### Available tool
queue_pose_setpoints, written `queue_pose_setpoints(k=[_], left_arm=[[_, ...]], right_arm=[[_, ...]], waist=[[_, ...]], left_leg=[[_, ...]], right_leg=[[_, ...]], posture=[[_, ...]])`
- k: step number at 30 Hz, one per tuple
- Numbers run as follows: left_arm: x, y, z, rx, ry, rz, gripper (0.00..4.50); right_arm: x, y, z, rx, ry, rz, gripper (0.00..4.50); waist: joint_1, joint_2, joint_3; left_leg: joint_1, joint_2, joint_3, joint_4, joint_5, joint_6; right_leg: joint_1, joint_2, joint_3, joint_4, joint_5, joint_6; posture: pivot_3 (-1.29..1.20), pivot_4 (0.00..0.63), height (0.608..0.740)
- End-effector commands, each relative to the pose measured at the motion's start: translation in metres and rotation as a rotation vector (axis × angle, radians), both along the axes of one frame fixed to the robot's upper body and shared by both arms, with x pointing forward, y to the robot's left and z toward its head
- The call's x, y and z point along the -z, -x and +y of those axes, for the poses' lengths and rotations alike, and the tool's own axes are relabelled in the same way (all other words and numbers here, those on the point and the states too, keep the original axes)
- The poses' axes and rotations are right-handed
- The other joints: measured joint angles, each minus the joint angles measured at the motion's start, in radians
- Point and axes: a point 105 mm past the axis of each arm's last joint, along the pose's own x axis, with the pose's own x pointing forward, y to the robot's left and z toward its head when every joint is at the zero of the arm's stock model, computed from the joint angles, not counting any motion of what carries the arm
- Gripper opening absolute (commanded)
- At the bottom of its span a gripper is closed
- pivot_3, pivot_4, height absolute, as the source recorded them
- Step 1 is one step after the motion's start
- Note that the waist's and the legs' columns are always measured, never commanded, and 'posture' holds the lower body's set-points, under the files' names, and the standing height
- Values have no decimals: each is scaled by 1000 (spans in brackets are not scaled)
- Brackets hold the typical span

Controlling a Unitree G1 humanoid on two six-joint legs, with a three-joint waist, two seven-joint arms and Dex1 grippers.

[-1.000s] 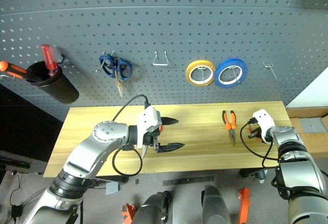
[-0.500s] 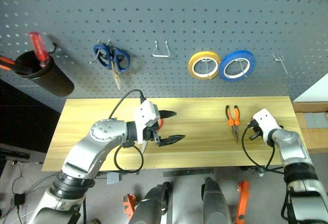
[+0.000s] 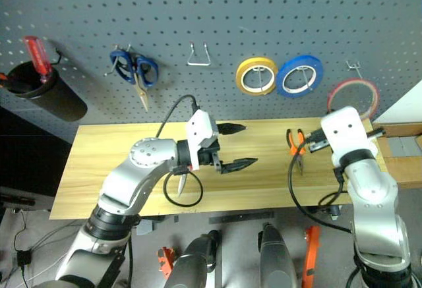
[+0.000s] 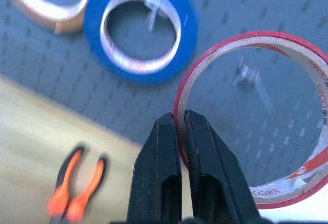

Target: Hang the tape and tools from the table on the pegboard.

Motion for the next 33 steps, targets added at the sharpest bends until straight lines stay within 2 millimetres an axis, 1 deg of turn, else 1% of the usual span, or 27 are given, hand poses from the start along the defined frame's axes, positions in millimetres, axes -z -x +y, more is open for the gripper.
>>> queue_pose_setpoints(k=[1,3,5,7,8,10,12,17,19,21,22,26,30,31,33], left_arm=[[-13,2,-8,22,32,-69,4500],[-13,3,-11,27,36,-76,4500],[-14,3,-12,27,39,-78,4500],[-13,3,-11,23,40,-79,4500],[-13,3,-11,18,40,-79,4500],[-13,1,-8,4,44,-77,4500],[-12,-1,-4,-18,49,-70,4500],[0,-8,12,-84,29,-52,4500],[4,-9,18,-105,23,-46,4500],[6,-11,23,-120,17,-41,4500],[8,-12,26,-130,10,-40,4500],[21,-17,45,-177,-46,-28,4500],[39,-23,67,-215,-117,16,4500],[44,-23,72,-214,-142,24,4500],[51,-23,78,-211,-177,41,4500]], right_arm=[[-6,-13,-31,79,-43,-16,13],[-8,-23,-48,112,-68,-28,13],[-10,-30,-60,133,-97,-49,13],[-11,-37,-68,135,-126,-63,13],[-11,-42,-72,129,-172,-73,13],[-10,-51,-73,101,-241,-70,13],[-1,-56,-68,73,-269,-37,13],[20,-58,-54,35,-354,27,13],[26,-55,-49,29,-369,42,404],[30,-52,-44,21,-376,58,953],[34,-49,-41,19,-368,75,1320],[60,-30,-23,20,-360,183,2776],[88,-21,9,3,-415,311,4235],[94,-20,16,1,-426,341,4478],[107,-21,26,5,-445,414,4478]], waist=[[1,-1,1],[2,-2,1],[2,-3,3],[2,-3,6],[0,-4,8],[-2,-5,11],[-2,-5,12],[-1,-5,12],[1,-5,12],[1,-5,12],[1,-5,12],[2,-5,12],[-4,-6,12],[-5,-6,12],[-3,-7,11]], left_leg=[[0,0,2,0,0,0],[0,0,5,0,0,0],[0,-1,7,0,-1,1],[0,0,8,-1,-1,2],[0,0,8,-1,-1,2],[0,0,9,-1,-1,2],[0,0,10,-1,-1,2],[0,0,9,-1,-1,2],[0,0,9,-1,-1,2],[0,0,9,-1,-1,2],[0,0,9,-1,-1,2],[0,0,8,-1,-1,2],[2,2,7,-2,-1,2],[3,2,7,-2,-1,2],[5,2,6,-2,-1,2]], right_leg=[[-1,0,2,0,0,0],[-1,0,4,-1,0,0],[-2,0,6,-2,0,0],[-3,0,7,-2,0,0],[-3,0,7,-2,0,0],[-3,0,8,-2,0,0],[-4,0,9,-1,0,0],[-4,0,9,-2,0,0],[-4,0,9,-2,0,0],[-4,0,9,-1,0,0],[-4,0,9,-1,0,0],[-4,0,9,-2,0,0],[-4,1,9,-1,0,0],[-4,1,10,-1,0,0],[-3,1,9,0,0,0]], posture=[[-151,429,740],[-141,428,740],[-132,426,740],[-129,426,740],[-125,426,740],[-121,425,740],[-121,425,740],[-119,420,740],[-117,417,740],[-118,417,740],[-118,417,740],[-121,418,740],[-137,414,740],[-137,414,740],[-139,412,740]])
